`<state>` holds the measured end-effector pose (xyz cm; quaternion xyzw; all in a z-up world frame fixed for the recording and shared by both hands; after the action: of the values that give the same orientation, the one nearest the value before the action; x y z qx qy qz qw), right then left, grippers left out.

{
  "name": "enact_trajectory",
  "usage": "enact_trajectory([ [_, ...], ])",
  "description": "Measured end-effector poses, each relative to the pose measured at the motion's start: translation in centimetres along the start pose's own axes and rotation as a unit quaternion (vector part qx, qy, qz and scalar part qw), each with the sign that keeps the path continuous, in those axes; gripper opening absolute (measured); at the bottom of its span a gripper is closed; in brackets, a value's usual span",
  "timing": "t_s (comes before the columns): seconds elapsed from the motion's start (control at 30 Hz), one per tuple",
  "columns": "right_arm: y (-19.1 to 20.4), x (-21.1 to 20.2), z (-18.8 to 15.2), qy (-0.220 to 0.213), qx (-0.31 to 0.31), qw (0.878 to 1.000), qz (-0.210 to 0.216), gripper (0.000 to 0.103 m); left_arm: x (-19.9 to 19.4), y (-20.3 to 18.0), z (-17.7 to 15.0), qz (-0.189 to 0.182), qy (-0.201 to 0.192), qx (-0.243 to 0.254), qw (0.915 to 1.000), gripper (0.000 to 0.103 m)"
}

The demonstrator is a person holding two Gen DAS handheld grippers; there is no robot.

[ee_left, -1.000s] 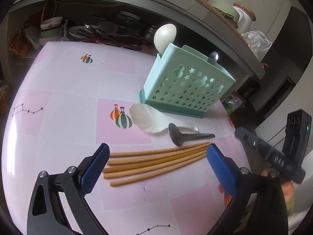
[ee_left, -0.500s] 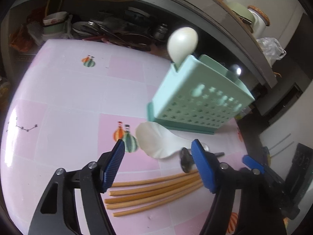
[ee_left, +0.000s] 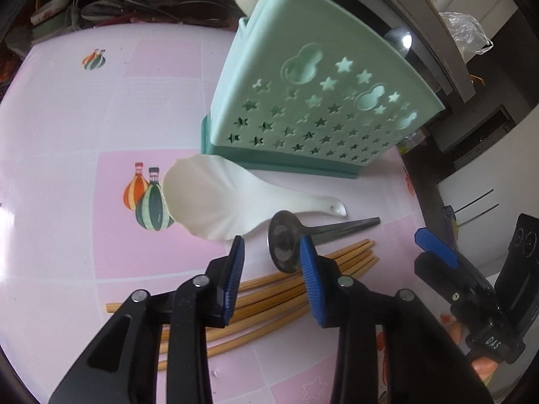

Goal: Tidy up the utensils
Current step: 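Close the left tool on the second metal spoon's handle, then lift the metal spoon with the left tool while the right tool grasps the white rice spoon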

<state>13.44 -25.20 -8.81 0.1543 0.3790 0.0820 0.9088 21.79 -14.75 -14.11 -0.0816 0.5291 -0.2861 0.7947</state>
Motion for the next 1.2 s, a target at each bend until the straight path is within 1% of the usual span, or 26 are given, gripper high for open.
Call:
enact_trajectory([
  [0.13, -0.2, 0.2, 0.1, 0.001, 0.005, 1.0, 0.002, 0.066, 0.7, -0.2, 0.1, -0.005, 0.008, -0.01, 0.9999, 0.026],
  [0.23, -0.3, 0.3, 0.1, 0.002, 0.009, 1.0, 0.005, 0.065, 1.4, 0.4, 0.1, 0.003, 0.017, -0.026, 0.9995, 0.017],
  [0.3, -0.3, 0.3, 0.2, 0.001, 0.01, 1.0, 0.007, 0.065, 1.7, 0.7, 0.2, 0.004, 0.018, -0.036, 0.9992, 0.012],
  [0.4, -0.4, 0.3, 0.3, 0.001, 0.012, 1.0, 0.007, 0.065, 1.7, 0.8, 0.3, 0.0, 0.011, -0.044, 0.999, 0.01],
  [0.47, -0.5, 0.3, 0.4, 0.0, 0.014, 1.0, 0.006, 0.065, 1.6, 0.6, 0.6, -0.006, 0.005, -0.045, 0.999, 0.007],
  [0.63, -1.1, 0.0, 0.7, -0.006, 0.021, 1.0, 0.002, 0.065, 0.6, 0.1, 0.9, -0.032, -0.01, -0.055, 0.9979, 0.004],
  [0.8, -1.6, -1.1, 1.5, -0.031, 0.023, 0.999, -0.007, 0.065, -1.8, 0.2, 0.9, -0.059, -0.025, -0.068, 0.9957, 0.002],
  [0.87, -2.0, -1.7, 1.8, -0.041, 0.026, 0.999, -0.011, 0.065, -3.0, 0.5, 0.9, -0.061, -0.035, -0.067, 0.9953, 0.002],
  [1.03, -2.4, -2.6, 2.5, -0.066, 0.033, 0.997, -0.016, 0.065, -7.2, 2.4, 0.9, -0.07, -0.075, -0.092, 0.9905, 0.002],
  [1.13, -1.9, -2.7, 2.7, -0.073, 0.028, 0.997, -0.014, 0.065, -10.1, 4.5, 0.7, -0.061, -0.106, -0.104, 0.9871, 0.002],
  [1.2, -1.2, -2.3, 2.7, -0.072, 0.018, 0.997, -0.011, 0.065, -12.4, 6.3, 0.8, -0.041, -0.142, -0.099, 0.9841, 0.002],
])
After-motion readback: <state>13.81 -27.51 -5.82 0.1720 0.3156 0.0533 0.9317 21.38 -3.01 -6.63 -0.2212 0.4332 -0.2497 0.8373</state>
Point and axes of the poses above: each gripper's, at about its wrist camera, not at the fingertips, and x roughly the way its jaws point, y to its left, z to its top, the point moved 10 cm from there along x, roughly the way its jaws point, and after that the axes turned 1 degree about -x, right-handed, at the moved point
